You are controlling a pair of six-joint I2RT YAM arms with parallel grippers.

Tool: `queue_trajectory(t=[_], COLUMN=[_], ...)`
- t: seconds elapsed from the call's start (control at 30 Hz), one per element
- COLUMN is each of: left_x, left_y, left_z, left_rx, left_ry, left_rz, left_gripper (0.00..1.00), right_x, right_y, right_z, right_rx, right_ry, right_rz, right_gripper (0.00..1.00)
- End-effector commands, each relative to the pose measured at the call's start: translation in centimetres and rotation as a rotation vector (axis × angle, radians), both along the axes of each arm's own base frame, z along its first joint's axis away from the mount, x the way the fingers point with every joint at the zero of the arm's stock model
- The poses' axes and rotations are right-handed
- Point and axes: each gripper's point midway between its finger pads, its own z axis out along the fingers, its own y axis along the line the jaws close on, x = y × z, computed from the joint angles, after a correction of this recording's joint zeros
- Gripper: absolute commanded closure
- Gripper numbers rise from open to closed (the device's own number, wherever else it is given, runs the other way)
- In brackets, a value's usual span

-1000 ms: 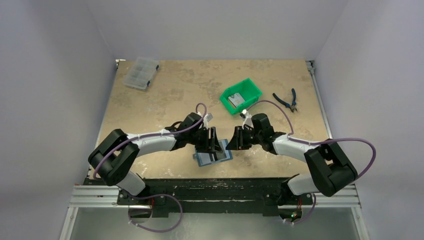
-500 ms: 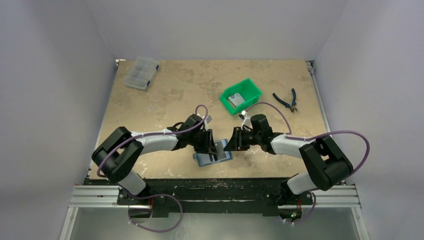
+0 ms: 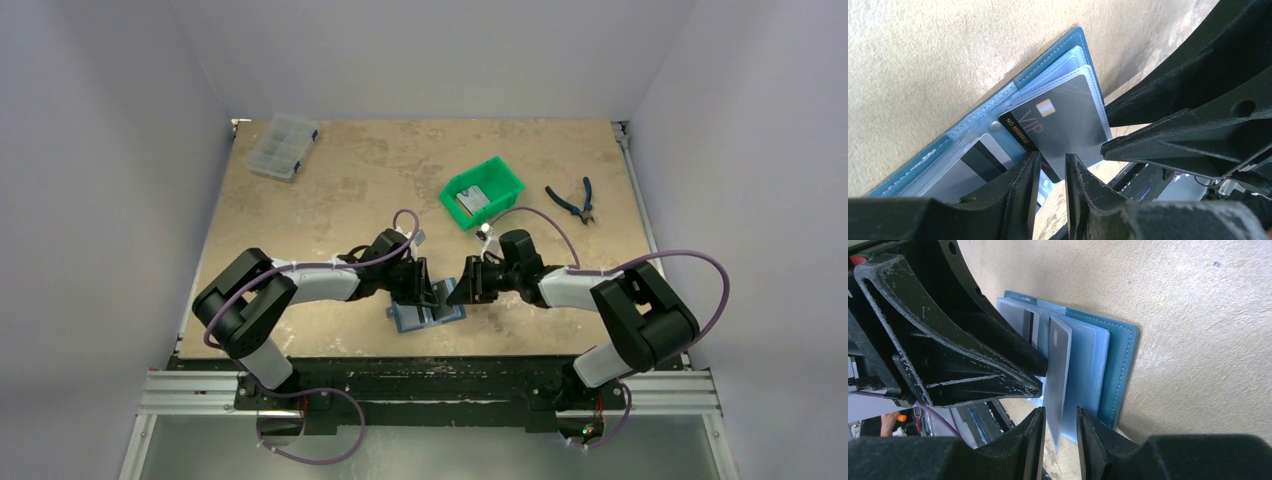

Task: Put the credit cards into the card holder
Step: Insert the credit card into the card holder.

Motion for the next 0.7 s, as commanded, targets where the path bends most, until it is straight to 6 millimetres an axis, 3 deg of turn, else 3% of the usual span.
queue_trajectory(t=[0.0,0.17,0.33,0.5,0.67], left_x=[0.0,0.2,0.2,0.1,0.0], left_y=[-0.7,-1.8,-1.4,-0.4,-0.2], left_z=[-0.2,1.8,1.8,2.2,1.9], left_rx=[-0.039,-0.123,-0.107,-0.072,-0.061], left_ry=[-0.007,-0.032,-0.033,-0.059,-0.060], left_rz=[-0.009,-0.027,-0.013,-0.001,-0.001], left_gripper=[0.71,0.71,0.71,0.69,0.69], right_x=[0.0,-0.2,-0.3,-0.1,-0.1], right_y=[0.7,0.9,0.9,0.3,0.6], right_z=[1.3,1.6,1.8,2.3,3.2], right_rx=[0.057,0.078,0.089,0.051,0.058], right_ry=[-0.029,-0.025,-0.025,-0.063,-0.081], right_rz=[0.024,0.031,0.024,0.013,0.037], right_gripper=[0.64,0.64,0.66,0.53,0.52])
